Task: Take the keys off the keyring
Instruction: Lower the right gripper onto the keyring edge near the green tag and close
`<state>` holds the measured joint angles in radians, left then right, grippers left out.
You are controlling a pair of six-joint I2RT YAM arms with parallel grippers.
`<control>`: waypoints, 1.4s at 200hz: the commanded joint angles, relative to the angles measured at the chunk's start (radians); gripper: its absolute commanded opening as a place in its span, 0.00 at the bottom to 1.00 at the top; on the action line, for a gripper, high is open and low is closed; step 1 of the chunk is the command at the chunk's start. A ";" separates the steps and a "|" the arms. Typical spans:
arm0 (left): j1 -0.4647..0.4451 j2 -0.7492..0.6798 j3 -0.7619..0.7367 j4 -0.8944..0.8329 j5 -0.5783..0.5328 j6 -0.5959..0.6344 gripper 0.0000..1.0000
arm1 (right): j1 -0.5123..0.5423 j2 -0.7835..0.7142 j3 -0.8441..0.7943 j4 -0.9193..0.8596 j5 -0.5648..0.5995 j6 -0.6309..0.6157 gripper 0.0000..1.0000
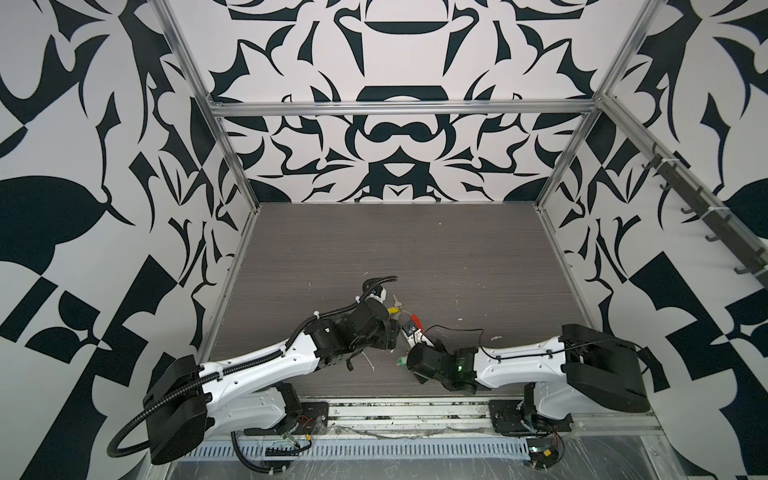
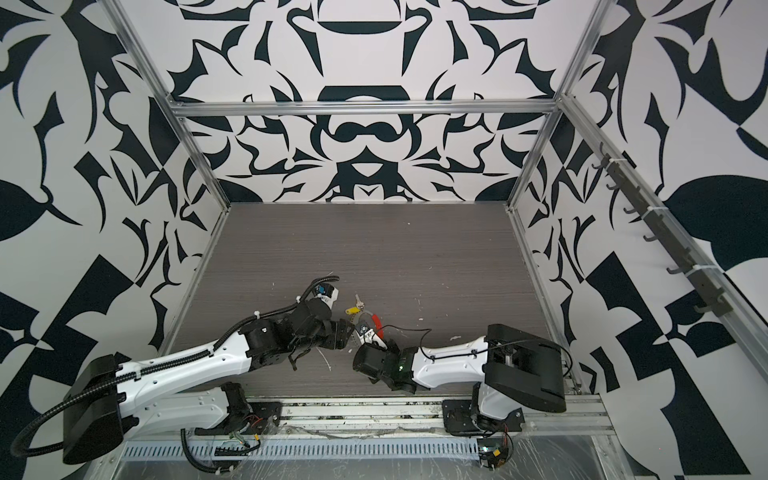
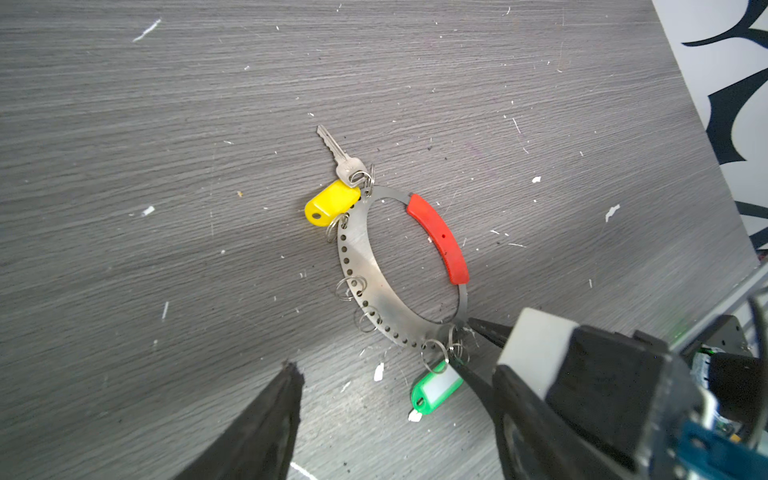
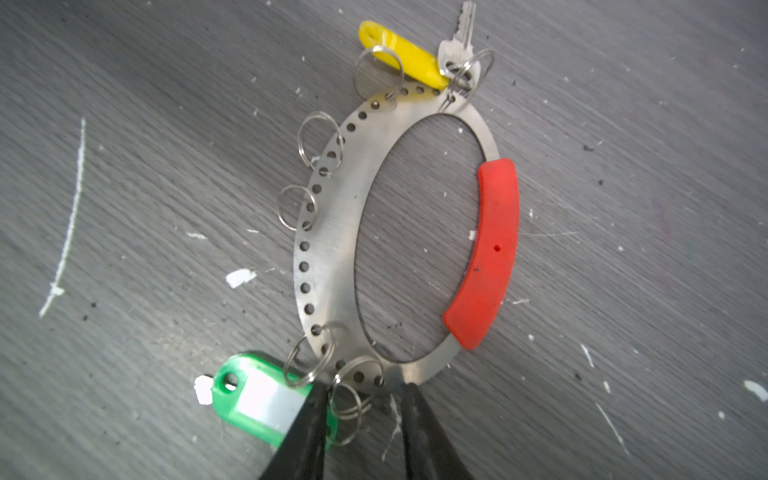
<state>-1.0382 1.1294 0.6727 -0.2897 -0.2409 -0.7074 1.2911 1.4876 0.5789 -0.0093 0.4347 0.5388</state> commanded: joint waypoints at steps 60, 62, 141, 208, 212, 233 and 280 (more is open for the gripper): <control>0.001 0.016 -0.007 0.006 0.018 -0.012 0.75 | -0.016 -0.003 0.039 0.046 0.027 -0.031 0.35; 0.001 0.016 -0.007 0.007 0.017 -0.012 0.75 | -0.016 -0.002 0.039 0.047 0.028 -0.030 0.35; 0.000 0.010 -0.013 0.012 0.020 -0.015 0.75 | -0.022 -0.010 0.023 0.058 0.015 -0.014 0.21; 0.000 -0.009 -0.021 0.011 0.019 -0.020 0.75 | -0.022 -0.091 -0.032 0.002 0.064 0.079 0.16; 0.001 -0.010 -0.021 0.011 0.019 -0.020 0.75 | -0.022 -0.095 -0.035 -0.004 0.070 0.085 0.16; 0.000 -0.016 -0.019 0.009 0.020 -0.021 0.75 | -0.021 -0.143 -0.051 -0.030 0.082 0.111 0.25; 0.001 -0.070 -0.013 -0.025 -0.018 -0.021 0.76 | -0.024 -0.294 -0.009 -0.102 0.083 0.148 0.42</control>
<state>-1.0374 1.1065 0.6647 -0.2817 -0.2241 -0.7151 1.2694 1.2469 0.5175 -0.0540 0.4847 0.6472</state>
